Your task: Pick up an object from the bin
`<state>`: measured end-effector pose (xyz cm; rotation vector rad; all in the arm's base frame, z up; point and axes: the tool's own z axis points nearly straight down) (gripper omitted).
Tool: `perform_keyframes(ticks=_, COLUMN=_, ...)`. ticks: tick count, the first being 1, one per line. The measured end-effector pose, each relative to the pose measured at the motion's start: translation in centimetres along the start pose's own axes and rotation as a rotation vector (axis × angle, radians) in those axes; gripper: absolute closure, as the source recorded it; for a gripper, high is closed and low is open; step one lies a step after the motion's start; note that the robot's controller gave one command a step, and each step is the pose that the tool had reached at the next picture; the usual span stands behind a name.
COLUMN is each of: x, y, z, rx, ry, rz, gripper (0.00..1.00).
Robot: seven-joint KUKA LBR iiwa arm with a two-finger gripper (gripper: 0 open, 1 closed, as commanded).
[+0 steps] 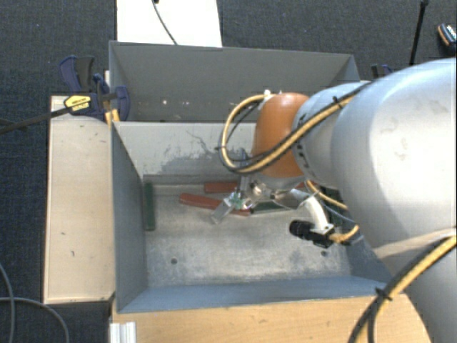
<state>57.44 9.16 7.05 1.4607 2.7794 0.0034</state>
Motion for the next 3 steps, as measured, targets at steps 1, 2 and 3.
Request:
perform_keyframes(ticks=1, x=-0.3, y=-0.2, z=-0.1, rx=0.001, ry=-0.001, rz=0.005, gripper=1.00)
perform_keyframes(ticks=2, x=1.2, y=-3.2, z=-10.7, rx=-0.004, ry=-0.003, rz=-0.030, gripper=1.00)
perform_keyframes(ticks=3, x=-1.6, y=-1.0, z=-20.2, rx=-0.007, ry=-0.006, rz=-0.068, gripper=1.00)
